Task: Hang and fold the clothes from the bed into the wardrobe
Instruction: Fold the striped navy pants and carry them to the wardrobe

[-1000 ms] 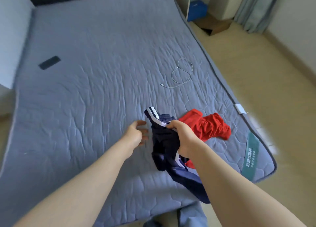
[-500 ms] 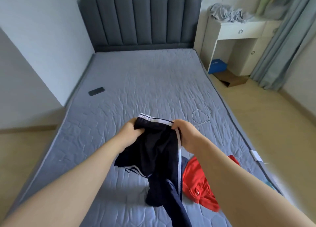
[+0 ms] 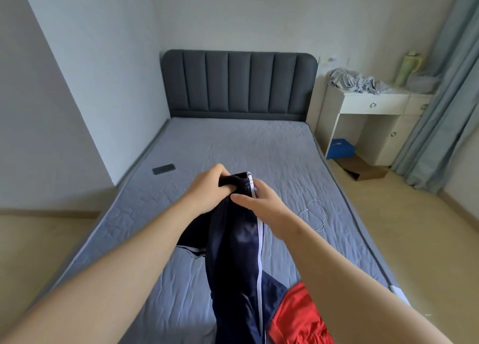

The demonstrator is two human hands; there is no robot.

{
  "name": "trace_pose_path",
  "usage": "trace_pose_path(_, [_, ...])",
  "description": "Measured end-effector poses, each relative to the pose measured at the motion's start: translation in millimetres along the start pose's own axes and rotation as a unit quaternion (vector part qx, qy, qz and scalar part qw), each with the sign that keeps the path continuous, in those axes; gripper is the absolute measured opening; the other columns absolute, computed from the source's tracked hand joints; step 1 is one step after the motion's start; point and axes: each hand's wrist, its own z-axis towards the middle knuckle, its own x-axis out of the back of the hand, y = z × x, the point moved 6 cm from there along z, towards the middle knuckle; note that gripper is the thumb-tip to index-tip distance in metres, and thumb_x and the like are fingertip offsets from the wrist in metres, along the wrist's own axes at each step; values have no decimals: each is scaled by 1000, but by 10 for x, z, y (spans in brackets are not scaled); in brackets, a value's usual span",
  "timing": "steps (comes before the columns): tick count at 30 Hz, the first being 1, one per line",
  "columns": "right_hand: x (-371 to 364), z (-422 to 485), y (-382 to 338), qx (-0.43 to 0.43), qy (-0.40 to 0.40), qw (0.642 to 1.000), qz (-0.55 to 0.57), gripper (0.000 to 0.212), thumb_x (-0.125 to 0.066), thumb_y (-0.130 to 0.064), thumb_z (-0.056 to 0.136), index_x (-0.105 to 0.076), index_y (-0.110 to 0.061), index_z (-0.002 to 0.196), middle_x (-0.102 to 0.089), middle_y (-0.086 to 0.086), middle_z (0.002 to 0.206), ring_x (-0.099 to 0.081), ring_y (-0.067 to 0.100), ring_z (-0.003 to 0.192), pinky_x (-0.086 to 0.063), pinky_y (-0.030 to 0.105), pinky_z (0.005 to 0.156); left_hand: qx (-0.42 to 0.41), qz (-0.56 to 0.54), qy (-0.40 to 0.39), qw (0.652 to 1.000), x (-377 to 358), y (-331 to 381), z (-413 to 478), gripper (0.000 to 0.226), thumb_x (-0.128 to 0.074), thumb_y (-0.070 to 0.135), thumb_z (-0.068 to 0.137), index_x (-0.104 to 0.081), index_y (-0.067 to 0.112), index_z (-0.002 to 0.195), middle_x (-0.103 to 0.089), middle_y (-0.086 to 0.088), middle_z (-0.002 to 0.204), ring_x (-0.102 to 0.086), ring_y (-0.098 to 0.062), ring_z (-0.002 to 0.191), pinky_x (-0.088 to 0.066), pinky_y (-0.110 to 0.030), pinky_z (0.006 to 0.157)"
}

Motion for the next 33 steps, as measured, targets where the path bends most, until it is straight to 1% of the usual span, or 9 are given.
trace_pose_path(2, [72,7,-50,22,69,997,2,6,-60,-14,90,-60,-9,92,-53,2,76,-51,12,70,-43,18,61,-28,-3,-14,1000,32,73,-31,15,-64,19,85,-52,19,93,-60,1,90,-54,-15,82,-37,-13,63])
trace_pose_path(5, [149,-14,-93,33,104,993,39,11,-59,-14,91,-57,-10,81,-52,5,74,-50,16,71,-42,27,64,-46,-21,-57,997,38,140,-69,23,-71,20,80,-56,23,97,-62,6,91,-58,-11,85,-41,-10,68])
trace_pose_path(8, [188,-57,-210,57,115,989,78,13,-57,-14,91,-53,-9,80,-52,6,75,-50,16,71,-43,28,64,-1,-41,-138,990,-21,76,-117,17,-70,20,82,-59,28,92,-64,11,86,-61,-5,81,-44,-13,67])
trace_pose_path(11, [284,-63,-385,94,132,982,102,9,-57,-14,92,-53,-8,86,-52,8,81,-50,19,76,-43,30,68,40,-58,-165,984,-68,-77,-137,17,-65,19,87,-62,23,103,-66,6,96,-62,-10,87,-47,-17,73])
trace_pose_path(16, [537,-27,-751,135,187,957,175,15,-60,-24,88,-56,-24,73,-51,6,84,-48,21,82,-43,37,75,103,-92,-92,986,107,-302,-100,17,-53,16,94,-61,11,108,-63,-2,98,-59,-15,90,-41,-12,64])
trace_pose_path(21, [688,40,-1048,149,238,933,226,17,-53,-26,93,-52,-23,77,-48,0,76,-44,19,81,-40,34,73,162,-278,-12,947,473,-4,124,14,-52,12,94,-59,13,106,-64,-7,83,-61,-20,67,-49,-29,61])
trace_pose_path(26, [836,127,-1714,193,255,908,269,17,-51,-27,94,-48,-24,77,-45,-5,72,-41,16,76,-37,32,72,107,-348,67,929,1219,695,341,12,-52,9,90,-57,14,81,-62,-7,61,-59,-17,46,-50,-21,42])
trace_pose_path(30, [930,96,-2467,259,271,889,265,20,-51,-27,93,-46,-22,75,-43,-6,69,-38,10,66,-35,26,64,59,-420,127,897,1813,1210,406,16,-49,6,87,-53,9,72,-56,-4,50,-56,-14,38,-51,-24,53])
trace_pose_path(33, [966,66,-2800,293,282,876,259,22,-50,-28,94,-43,-22,74,-40,-6,68,-35,8,61,-33,23,58,-12,-483,132,866,2112,1498,422,15,-41,-2,86,-52,8,82,-54,-8,69,-55,-18,57,-48,-28,60])
